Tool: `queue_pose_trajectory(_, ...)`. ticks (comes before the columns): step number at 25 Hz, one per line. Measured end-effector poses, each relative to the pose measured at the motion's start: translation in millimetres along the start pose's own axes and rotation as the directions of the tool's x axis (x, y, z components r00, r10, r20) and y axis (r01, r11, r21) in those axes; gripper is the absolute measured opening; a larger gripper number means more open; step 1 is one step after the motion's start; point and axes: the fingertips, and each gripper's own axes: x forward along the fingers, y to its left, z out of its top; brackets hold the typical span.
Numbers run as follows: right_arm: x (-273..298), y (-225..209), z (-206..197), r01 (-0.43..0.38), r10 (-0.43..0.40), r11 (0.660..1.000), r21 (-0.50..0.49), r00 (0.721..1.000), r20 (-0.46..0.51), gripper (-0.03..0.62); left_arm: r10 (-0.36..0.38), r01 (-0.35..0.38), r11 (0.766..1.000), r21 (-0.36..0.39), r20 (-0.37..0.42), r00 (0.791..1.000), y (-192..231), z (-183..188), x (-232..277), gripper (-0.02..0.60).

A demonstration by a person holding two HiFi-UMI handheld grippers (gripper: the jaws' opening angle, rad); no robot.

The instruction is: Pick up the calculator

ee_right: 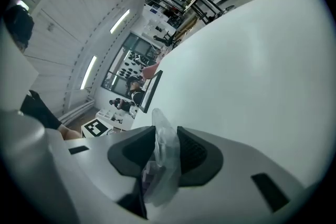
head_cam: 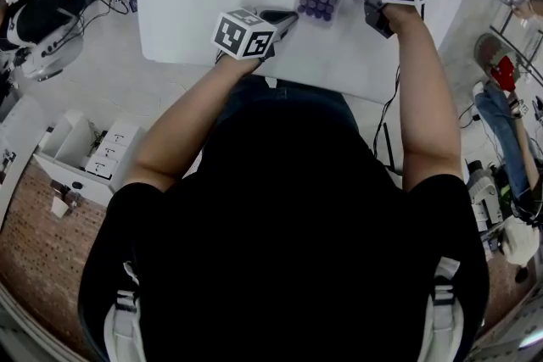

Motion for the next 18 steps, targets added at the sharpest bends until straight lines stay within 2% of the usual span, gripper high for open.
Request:
queue_pose_trajectory(6, 7, 5, -5, -0.076, 0.073, 0.992, 0.099, 0.997, 0.026, 0.126, -0.025, 0.025, 1.0, 0.018, -0.036, 0.999, -1, -2, 3, 0.017)
queue_pose_trajectory(11, 8, 12, 3, -0.129, 0.119, 0.986, 0.11, 0.989, 0.093, 0.12, -0.041, 0.043, 0.998, 0.037, -0.052, 0.998, -4, -3, 4, 0.017)
queue_pose_trajectory(14, 8, 18, 10, -0.163, 0.153, 0.984, 0.065, 0.979, 0.131, 0.119, -0.057, 0.059, 0.998, 0.032, -0.053, 0.997, -3, -3, 3, 0.017)
queue_pose_trajectory(18, 4, 27, 10, -0.175, 0.171, 0.984, 0.011, 0.973, 0.152, 0.119, -0.118, 0.117, 0.992, -0.039, -0.037, 0.992, -2, -6, -1, 0.017)
